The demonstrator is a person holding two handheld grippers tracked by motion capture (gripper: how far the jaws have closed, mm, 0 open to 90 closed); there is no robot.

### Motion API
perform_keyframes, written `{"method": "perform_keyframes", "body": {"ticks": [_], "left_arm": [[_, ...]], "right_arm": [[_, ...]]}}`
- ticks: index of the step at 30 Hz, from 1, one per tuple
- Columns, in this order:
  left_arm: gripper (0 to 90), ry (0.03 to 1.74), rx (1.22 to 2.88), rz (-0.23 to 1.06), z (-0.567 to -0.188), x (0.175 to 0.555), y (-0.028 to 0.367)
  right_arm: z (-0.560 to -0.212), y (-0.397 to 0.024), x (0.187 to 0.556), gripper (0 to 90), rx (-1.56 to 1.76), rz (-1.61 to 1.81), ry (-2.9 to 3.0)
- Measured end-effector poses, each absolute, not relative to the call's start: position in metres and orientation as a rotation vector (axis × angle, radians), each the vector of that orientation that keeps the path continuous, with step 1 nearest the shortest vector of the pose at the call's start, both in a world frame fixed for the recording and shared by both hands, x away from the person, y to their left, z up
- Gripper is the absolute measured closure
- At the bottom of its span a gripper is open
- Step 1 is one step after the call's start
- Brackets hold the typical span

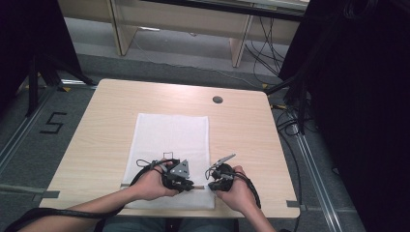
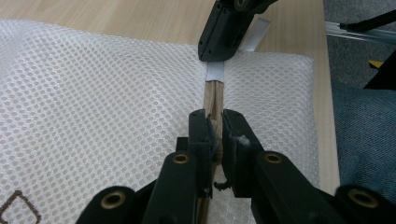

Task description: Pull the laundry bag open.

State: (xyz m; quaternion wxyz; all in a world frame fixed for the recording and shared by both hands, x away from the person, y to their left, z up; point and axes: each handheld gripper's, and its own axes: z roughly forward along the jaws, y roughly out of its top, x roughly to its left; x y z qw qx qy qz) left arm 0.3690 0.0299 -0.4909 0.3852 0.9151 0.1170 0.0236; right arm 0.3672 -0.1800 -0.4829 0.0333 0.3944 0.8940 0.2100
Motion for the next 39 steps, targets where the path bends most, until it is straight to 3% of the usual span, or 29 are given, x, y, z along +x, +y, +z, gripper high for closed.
{"method": "perform_keyframes", "body": {"ticks": [39], "left_arm": [[82.4, 0.312, 2.342, 0.064, -0.491, 0.367, 0.044]], "right_arm": [[-0.482, -0.179, 0.366, 90.0, 1.239, 0.630, 2.750]]}}
